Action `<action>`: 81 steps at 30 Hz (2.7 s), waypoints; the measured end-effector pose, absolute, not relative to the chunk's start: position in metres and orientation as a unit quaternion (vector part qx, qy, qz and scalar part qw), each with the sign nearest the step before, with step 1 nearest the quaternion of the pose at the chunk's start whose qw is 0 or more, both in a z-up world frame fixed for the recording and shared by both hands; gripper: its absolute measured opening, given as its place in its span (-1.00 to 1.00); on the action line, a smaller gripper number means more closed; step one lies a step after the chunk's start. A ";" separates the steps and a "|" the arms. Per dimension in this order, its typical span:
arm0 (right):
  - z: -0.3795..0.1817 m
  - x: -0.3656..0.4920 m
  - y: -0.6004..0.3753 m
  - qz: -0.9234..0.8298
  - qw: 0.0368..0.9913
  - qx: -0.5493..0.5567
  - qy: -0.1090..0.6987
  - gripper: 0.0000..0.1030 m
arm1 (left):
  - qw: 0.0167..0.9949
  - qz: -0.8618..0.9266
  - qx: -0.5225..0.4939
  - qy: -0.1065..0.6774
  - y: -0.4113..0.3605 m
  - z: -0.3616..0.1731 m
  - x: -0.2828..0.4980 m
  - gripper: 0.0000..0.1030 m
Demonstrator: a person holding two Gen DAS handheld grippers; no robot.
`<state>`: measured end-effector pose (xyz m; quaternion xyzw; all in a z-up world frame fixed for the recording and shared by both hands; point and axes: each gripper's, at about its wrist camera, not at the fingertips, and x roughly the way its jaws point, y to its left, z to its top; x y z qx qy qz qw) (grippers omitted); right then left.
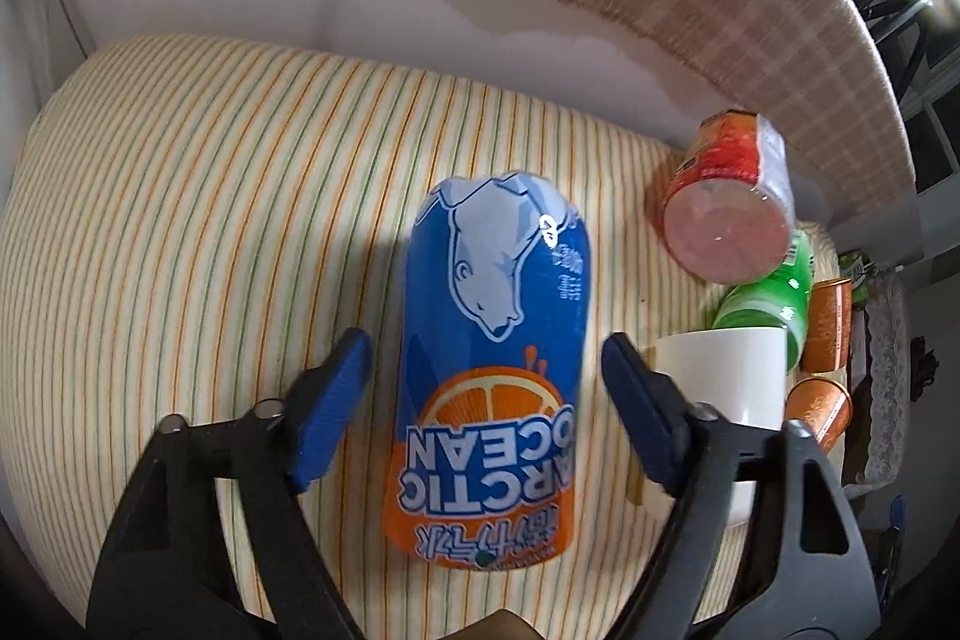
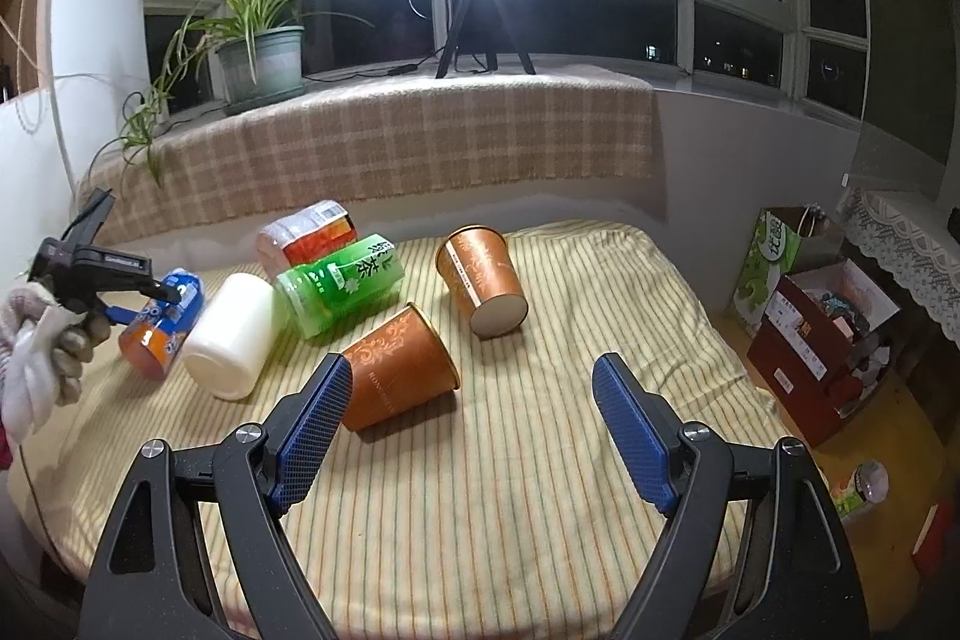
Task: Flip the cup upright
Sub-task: 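Close the left tool around the can's middle and lift it, then carry the can with the left tool toward the right tool while the right tool grasps it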
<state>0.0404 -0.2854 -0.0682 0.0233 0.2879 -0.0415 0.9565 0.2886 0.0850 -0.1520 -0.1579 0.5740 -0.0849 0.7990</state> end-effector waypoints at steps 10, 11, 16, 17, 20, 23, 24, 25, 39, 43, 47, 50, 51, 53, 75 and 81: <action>-0.075 0.044 -0.281 -0.036 0.953 0.023 0.300 0.60 | 0.799 -0.099 -0.143 0.576 0.082 -0.150 0.287 0.23; -0.076 0.044 -0.280 -0.035 0.953 0.021 0.301 0.60 | 0.800 -0.100 -0.140 0.575 0.081 -0.148 0.285 0.23; -0.080 0.047 -0.278 -0.025 0.951 0.024 0.306 0.60 | 0.806 -0.108 -0.119 0.570 0.082 -0.132 0.270 0.23; -0.081 0.048 -0.278 -0.021 0.950 0.028 0.309 0.60 | 0.807 -0.111 -0.113 0.569 0.077 -0.130 0.265 0.22; -0.082 0.049 -0.275 -0.016 0.950 0.031 0.311 0.60 | 0.811 -0.121 -0.093 0.565 0.073 -0.119 0.250 0.22; -0.082 0.049 -0.272 -0.010 0.950 0.031 0.310 0.60 | 0.810 -0.135 -0.070 0.566 0.066 -0.111 0.232 0.22; -0.082 0.049 -0.271 -0.007 0.950 0.031 0.311 0.59 | 0.809 -0.141 -0.063 0.567 0.063 -0.110 0.226 0.22; -0.083 0.049 -0.270 -0.005 0.950 0.031 0.311 0.60 | 0.809 -0.146 -0.057 0.567 0.059 -0.108 0.220 0.22; -0.084 0.044 -0.260 0.007 0.949 0.027 0.315 0.59 | 0.772 -0.255 0.046 0.581 -0.016 -0.103 0.144 0.22; -0.085 0.041 -0.262 0.005 0.948 0.026 0.316 0.59 | 0.753 -0.291 0.082 0.584 -0.048 -0.109 0.136 0.22; -0.087 0.040 -0.268 0.000 0.947 0.030 0.320 0.59 | 0.736 -0.317 0.120 0.586 -0.078 -0.120 0.134 0.22; -0.088 0.038 -0.272 -0.001 0.947 0.030 0.321 0.59 | 0.725 -0.328 0.144 0.589 -0.094 -0.127 0.135 0.22; -0.088 0.038 -0.273 -0.002 0.946 0.030 0.322 0.59 | 0.722 -0.331 0.152 0.588 -0.098 -0.130 0.137 0.22; -0.090 0.040 -0.276 0.003 0.944 0.034 0.327 0.59 | 0.720 -0.334 0.160 0.587 -0.101 -0.133 0.140 0.22; -0.071 0.061 -0.210 0.320 0.869 -0.242 0.290 0.59 | 0.753 -0.320 0.125 0.561 -0.060 -0.113 0.145 0.45; -0.077 0.057 -0.169 0.417 0.787 -0.360 0.278 0.59 | 0.786 -0.283 0.073 0.545 -0.010 -0.088 0.127 0.45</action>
